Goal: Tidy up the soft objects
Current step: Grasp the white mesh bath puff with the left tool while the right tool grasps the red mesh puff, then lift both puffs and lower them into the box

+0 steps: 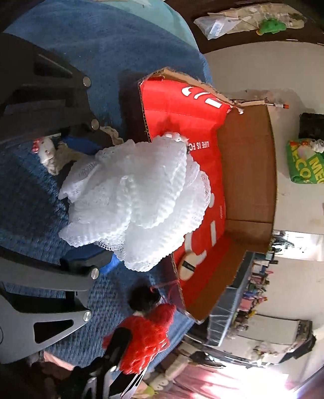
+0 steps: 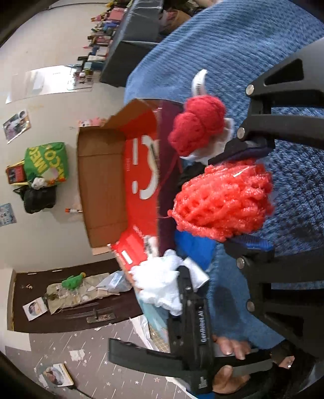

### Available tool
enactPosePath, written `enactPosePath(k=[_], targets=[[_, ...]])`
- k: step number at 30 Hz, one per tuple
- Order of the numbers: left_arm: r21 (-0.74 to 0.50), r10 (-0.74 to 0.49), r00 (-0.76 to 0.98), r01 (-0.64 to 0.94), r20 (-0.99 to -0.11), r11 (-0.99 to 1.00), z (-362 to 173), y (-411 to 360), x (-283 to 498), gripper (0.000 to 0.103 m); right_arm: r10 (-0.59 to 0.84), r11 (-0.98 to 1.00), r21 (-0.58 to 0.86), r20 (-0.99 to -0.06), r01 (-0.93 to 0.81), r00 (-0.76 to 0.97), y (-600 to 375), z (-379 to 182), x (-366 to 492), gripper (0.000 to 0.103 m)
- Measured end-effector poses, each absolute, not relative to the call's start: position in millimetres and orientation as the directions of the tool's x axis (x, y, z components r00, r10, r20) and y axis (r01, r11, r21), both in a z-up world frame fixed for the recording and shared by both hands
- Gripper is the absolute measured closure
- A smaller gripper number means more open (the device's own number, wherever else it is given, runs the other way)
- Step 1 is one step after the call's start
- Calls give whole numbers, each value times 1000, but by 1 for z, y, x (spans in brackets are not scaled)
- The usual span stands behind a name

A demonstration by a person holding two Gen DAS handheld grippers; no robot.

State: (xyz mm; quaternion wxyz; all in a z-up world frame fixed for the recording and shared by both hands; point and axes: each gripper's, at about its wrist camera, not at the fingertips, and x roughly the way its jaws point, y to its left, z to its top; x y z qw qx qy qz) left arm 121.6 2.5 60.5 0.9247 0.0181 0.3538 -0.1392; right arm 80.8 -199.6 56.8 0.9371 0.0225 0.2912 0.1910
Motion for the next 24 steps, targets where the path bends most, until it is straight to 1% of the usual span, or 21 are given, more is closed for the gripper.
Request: enactPosePath(k=[3,7,11,14,17,20,23,24], targets=[[-53,-248,732,279,-634,959,69,0,111,45,386,921,167,-515,-352,765,-202,67,84,51],[-46,-255,745,289,-616,956,76,0,102,45,375,925,157,-512,-345,773,-200,70,88,51],[-44,-254,757,286,-602,957,84,3,100,45,385,922,186,-523,-339,760,-202,66,94,51],[-46,-267,768,297,-582,954,99,6,109,45,394,919,189,-506,-347,767,-203,73,99,51],[-38,-279,770,316,-574,948,118,8,135,45,409,912,181,-475,-368,779,-204,89,112,51],[-10,-269,762,326,-588,945,131,8,173,45,413,908,150,-464,-390,784,-201,112,146,51],[20,-237,734,323,-637,946,137,6,220,45,394,913,109,-491,-394,777,-195,132,194,51],[27,-232,723,327,-651,945,137,6,235,45,386,914,100,-514,-394,766,-192,138,214,51]])
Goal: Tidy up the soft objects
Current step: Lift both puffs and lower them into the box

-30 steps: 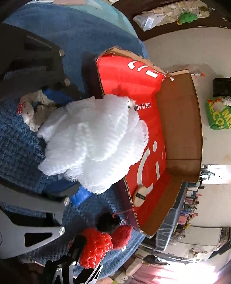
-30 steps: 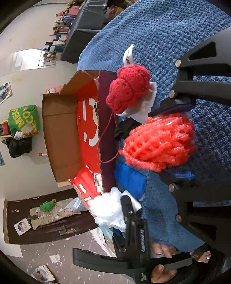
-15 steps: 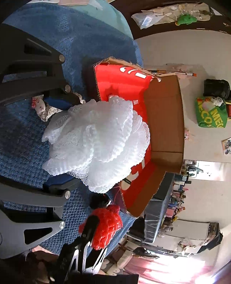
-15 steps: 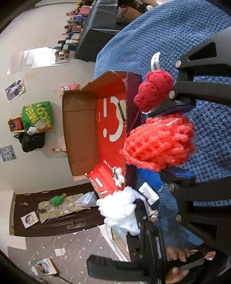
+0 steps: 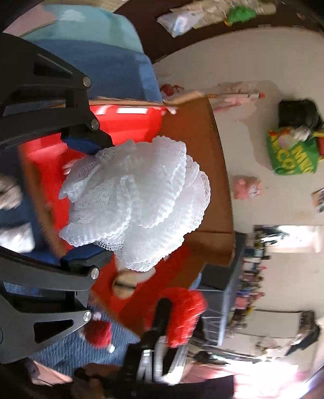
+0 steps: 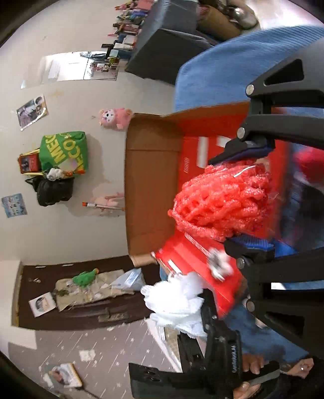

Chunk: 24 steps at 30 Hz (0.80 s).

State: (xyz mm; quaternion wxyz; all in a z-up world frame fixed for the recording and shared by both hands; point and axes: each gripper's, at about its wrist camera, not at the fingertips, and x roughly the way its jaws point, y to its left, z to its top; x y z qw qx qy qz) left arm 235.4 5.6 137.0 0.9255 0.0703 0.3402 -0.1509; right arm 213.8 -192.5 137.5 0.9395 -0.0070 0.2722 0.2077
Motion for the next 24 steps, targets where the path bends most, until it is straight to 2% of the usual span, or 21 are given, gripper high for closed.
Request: enactPosePath(k=[4,11,18,24], targets=[[28,-187,676,293,-713,956,128,9,297,45,331,924,50,-603,-380,726,-180,144,289,51],[76,-117,611,279,-783,957,96,5,355,45,228,943,16,-759,-333,610,-166,115,380,51],[122,-31,554,236,-832,964,71,1,385,45,128,953,-38,-849,-300,513,-147,82,418,51],[131,-12,533,230,-846,964,61,-2,391,42,54,956,-93,-876,-277,480,-147,62,434,50]])
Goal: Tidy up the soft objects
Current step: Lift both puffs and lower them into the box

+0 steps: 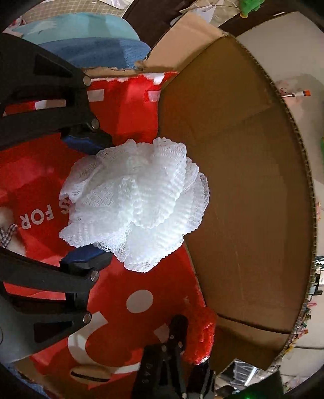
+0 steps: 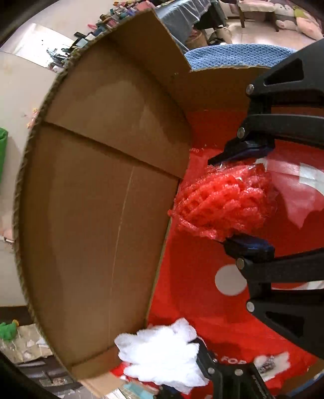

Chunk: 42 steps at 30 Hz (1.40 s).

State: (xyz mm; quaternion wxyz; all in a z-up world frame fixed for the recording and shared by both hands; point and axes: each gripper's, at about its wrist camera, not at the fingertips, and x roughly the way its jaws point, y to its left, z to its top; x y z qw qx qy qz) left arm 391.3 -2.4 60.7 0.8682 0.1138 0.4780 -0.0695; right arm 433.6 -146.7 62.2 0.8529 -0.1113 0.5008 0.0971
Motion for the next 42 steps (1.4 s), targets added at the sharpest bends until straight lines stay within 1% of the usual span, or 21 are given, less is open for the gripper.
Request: enactPosePath(k=[6,7,13,19,22,26,29,33,37,39,42], targets=[[141,-13,541,242,-841,960,60,-10,391,38,80,960,-59,-881,-275,467,-153,62,434,49],[141,-17,544,248,-839,958,61,-11,390,34,81,960,-57,-881,-274,466,-154,63,434,49],[154,-17,565,253,-825,955,65,-11,386,29,98,961,-34,-886,-275,453,-163,65,437,48],[115,-37,554,237,-832,965,66,-7,388,27,104,961,-26,-890,-276,444,-162,69,442,44],[89,-55,551,232,-832,969,68,4,392,26,105,961,-22,-892,-275,440,-159,69,444,39],[52,-83,556,223,-827,973,74,12,392,22,112,961,-16,-891,-278,439,-153,68,442,37],[51,-87,564,224,-821,973,78,14,391,19,116,959,-14,-891,-282,439,-156,70,438,35],[55,-90,568,232,-818,971,77,14,387,18,118,959,-14,-888,-283,444,-153,73,434,33],[50,-100,571,241,-815,969,74,22,386,14,119,959,-15,-886,-284,448,-152,75,432,33],[48,-105,574,244,-812,969,73,20,385,14,123,959,-11,-885,-285,450,-150,76,431,32],[23,-127,574,247,-809,969,76,24,383,13,124,958,-13,-882,-287,454,-147,78,428,31]])
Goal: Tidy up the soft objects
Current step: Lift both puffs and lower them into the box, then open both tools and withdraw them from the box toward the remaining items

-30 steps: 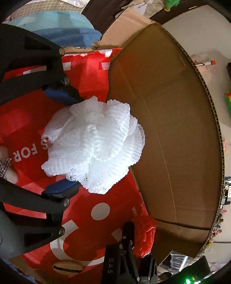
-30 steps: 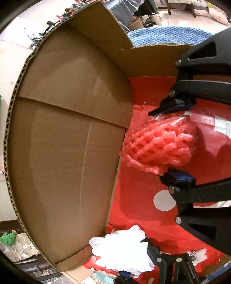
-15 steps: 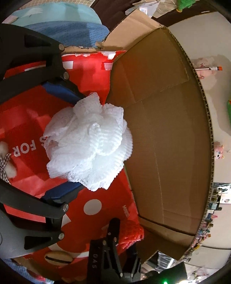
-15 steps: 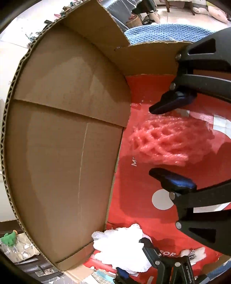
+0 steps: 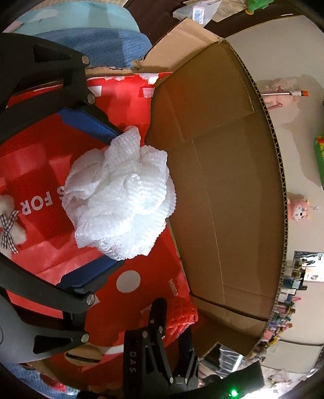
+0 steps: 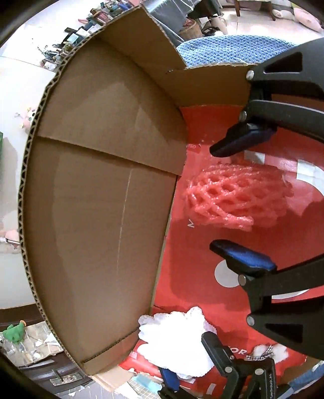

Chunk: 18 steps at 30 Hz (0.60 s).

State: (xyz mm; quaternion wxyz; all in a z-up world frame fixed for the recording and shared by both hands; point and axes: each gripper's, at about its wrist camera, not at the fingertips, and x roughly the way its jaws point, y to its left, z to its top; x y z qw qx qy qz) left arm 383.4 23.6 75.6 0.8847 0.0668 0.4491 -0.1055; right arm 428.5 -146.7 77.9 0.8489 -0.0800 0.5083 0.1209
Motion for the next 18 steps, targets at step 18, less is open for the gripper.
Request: enactPosePath(k=[18], targets=[[-4,-155,646,230,-748,973,110,28,357,8,163,959,13,-845,-285,510,-149,111,411,23]])
